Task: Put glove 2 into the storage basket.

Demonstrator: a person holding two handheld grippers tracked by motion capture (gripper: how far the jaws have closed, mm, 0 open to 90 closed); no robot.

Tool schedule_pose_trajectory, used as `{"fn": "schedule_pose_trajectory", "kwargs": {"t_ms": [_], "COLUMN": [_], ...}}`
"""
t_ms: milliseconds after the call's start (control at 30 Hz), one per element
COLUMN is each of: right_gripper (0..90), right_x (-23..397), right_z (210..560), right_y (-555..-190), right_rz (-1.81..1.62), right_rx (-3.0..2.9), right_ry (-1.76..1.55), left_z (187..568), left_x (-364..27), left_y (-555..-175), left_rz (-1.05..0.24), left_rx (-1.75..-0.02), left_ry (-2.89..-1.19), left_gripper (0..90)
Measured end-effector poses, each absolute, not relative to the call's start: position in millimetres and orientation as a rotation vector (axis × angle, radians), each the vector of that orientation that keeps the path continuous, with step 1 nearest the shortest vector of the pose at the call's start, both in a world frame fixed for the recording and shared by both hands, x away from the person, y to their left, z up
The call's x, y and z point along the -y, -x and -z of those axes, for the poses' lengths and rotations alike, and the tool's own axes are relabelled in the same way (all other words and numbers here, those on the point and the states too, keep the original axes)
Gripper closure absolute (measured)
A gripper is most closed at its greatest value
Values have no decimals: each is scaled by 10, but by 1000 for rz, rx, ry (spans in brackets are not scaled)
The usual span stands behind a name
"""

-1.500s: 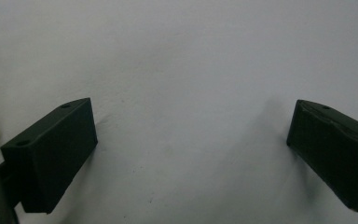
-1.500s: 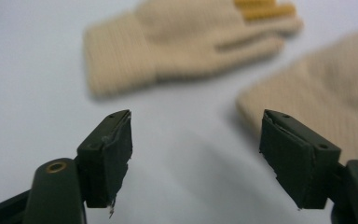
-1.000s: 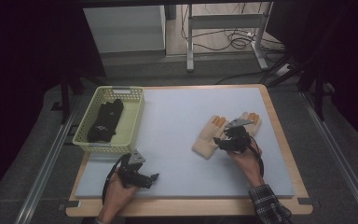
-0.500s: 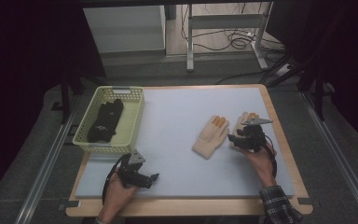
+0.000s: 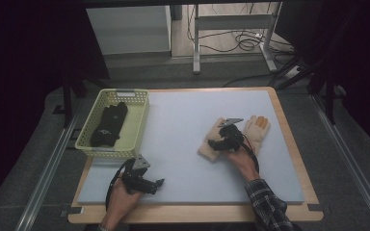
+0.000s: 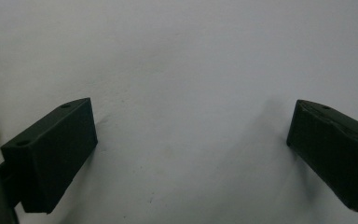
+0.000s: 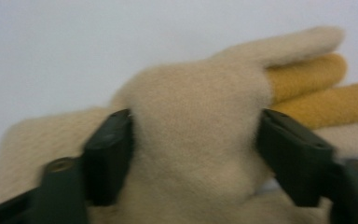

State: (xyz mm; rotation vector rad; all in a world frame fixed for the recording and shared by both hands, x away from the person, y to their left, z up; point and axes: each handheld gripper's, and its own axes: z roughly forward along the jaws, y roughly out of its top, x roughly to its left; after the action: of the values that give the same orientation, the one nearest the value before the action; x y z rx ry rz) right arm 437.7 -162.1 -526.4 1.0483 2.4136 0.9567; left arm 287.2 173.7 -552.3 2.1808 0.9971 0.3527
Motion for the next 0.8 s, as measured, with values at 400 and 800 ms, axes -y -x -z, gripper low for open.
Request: {"fn": "schedule_pose_trajectory", "kwargs": {"t_ms": [400, 800], "right_gripper": [753, 393], "right_x": [1595, 1552], "right_z": [4976, 4991], "right_y": [-4019, -3670], "right_rz": [-1065, -1156], "right_rx": [-2516, -2577], "right_ry": [-926, -855], "left_z": [5523, 5523], "left_x": [-1738, -1738], "left_y": [-2873, -2873], "left_rz": [-352, -353], "left_rx": [-998, -997], "left_ry": [-2181, -2181], "left_gripper": [17, 17]}}
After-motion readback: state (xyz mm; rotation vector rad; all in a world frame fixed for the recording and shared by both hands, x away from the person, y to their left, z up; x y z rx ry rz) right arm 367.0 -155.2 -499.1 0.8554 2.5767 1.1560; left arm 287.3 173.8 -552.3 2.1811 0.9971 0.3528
